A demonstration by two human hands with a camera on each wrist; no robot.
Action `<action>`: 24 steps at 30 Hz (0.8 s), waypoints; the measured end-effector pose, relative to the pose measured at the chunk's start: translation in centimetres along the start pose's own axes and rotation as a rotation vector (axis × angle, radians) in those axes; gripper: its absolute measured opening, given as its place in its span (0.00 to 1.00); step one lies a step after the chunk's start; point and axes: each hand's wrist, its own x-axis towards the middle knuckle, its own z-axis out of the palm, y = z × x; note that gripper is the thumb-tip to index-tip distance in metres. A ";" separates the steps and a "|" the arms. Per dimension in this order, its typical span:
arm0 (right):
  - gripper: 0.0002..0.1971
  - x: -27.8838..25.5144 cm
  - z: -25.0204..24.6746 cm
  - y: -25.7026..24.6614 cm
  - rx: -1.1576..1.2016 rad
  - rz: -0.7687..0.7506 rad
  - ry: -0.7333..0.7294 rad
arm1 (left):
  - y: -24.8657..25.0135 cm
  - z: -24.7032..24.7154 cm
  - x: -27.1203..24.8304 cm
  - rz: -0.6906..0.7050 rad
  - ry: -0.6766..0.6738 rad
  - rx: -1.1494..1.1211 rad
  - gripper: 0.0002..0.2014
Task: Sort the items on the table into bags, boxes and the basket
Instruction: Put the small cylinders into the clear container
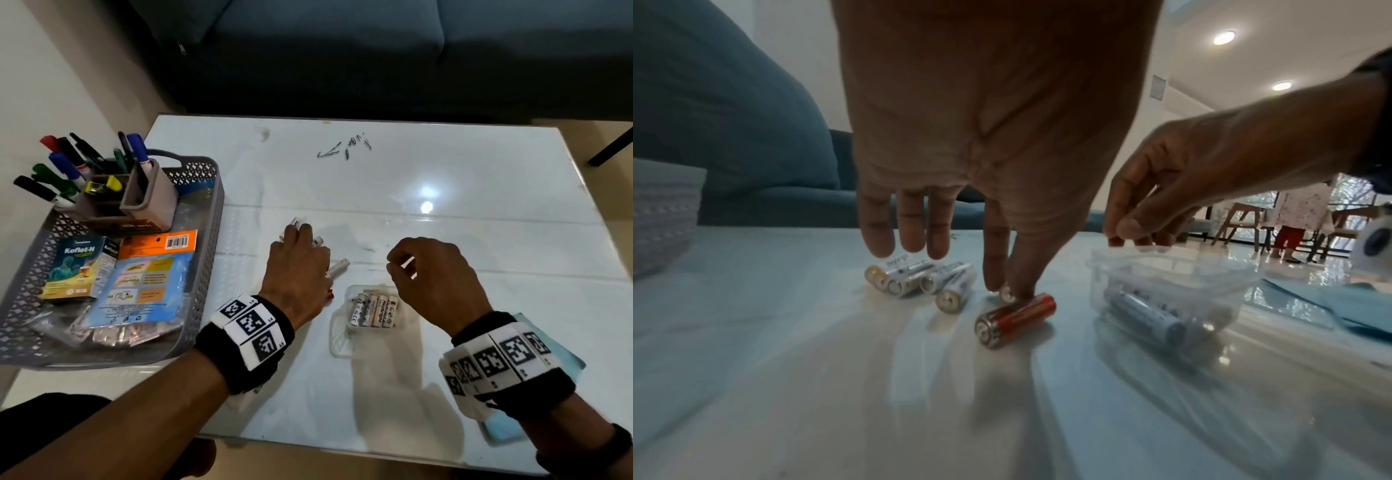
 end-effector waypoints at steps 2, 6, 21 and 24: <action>0.03 0.0 0.5 -0.2 0.021 -0.032 0.006 | 0.1 0.2 -0.1 -0.001 0.009 0.006 0.25; 0.11 0.0 1.1 -0.2 0.123 -0.147 0.044 | 0.1 -0.3 0.1 0.042 0.151 -0.149 0.15; 0.22 0.0 -0.7 -1.3 0.295 -0.085 0.055 | -0.8 -4.8 -1.3 0.069 -0.254 -0.217 0.10; 0.19 0.1 -1.0 -1.4 0.300 -0.047 0.031 | -0.6 -4.1 -2.9 0.068 -0.464 -0.047 0.22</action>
